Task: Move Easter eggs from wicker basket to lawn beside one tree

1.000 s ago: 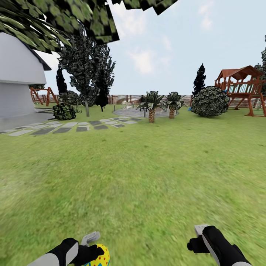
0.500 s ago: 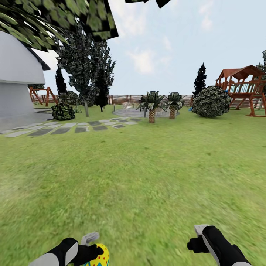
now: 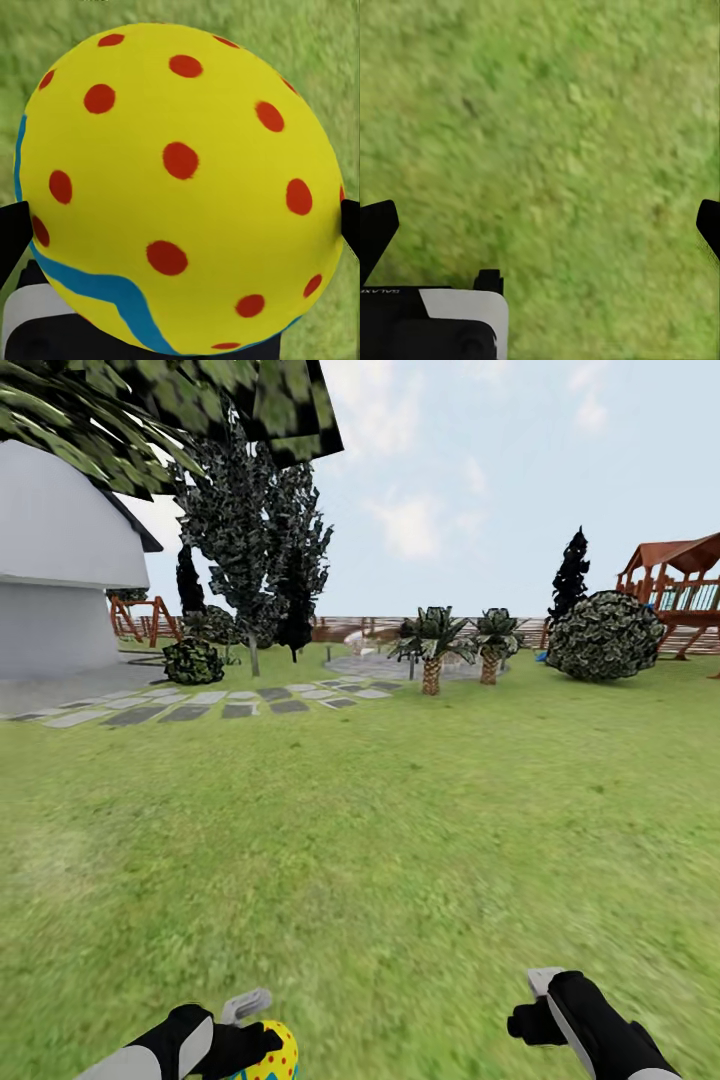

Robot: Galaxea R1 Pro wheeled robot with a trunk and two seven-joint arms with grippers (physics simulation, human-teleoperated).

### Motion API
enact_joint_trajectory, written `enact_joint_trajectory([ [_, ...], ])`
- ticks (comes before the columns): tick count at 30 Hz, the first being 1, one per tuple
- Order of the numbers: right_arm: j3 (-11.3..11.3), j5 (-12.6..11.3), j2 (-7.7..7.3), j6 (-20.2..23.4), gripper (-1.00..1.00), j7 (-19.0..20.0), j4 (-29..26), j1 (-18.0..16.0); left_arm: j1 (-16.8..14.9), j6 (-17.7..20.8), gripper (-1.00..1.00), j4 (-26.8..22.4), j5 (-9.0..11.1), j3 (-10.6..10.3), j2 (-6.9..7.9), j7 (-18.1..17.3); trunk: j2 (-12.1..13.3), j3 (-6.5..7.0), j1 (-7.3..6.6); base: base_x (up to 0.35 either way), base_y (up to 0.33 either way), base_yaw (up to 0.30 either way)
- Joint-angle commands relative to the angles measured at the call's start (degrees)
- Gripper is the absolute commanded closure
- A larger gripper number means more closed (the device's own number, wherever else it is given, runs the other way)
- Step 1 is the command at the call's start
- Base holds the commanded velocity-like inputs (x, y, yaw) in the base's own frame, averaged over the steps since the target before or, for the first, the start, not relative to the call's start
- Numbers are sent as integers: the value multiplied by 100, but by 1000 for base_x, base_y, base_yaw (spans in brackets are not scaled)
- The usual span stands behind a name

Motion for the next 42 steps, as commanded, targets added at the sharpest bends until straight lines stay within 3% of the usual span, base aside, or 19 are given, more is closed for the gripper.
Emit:
enact_joint_trajectory([
  [1,10,56,-4,25,-100,41,-9,1,0,30,100,-12,-58,50,-2,-30,-5,-3,3,16,0,295],
  [11,15,57,10,25,-100,-19,-1,1,0,30,100,-27,-52,60,-10,-30,-5,-3,3,2,0,295],
  [16,17,65,132,25,-100,-322,-1,0,0,30,100,-24,-52,60,-18,-29,-5,-3,3,0,0,295],
  [28,16,66,227,25,-100,-338,8,1,0,28,100,-18,-52,62,-23,-21,-5,-3,3,0,-3,295],
  [42,22,66,268,25,-100,-338,26,1,0,22,100,-1,-127,51,-219,5,-5,-3,3,-14,-305,295],
])
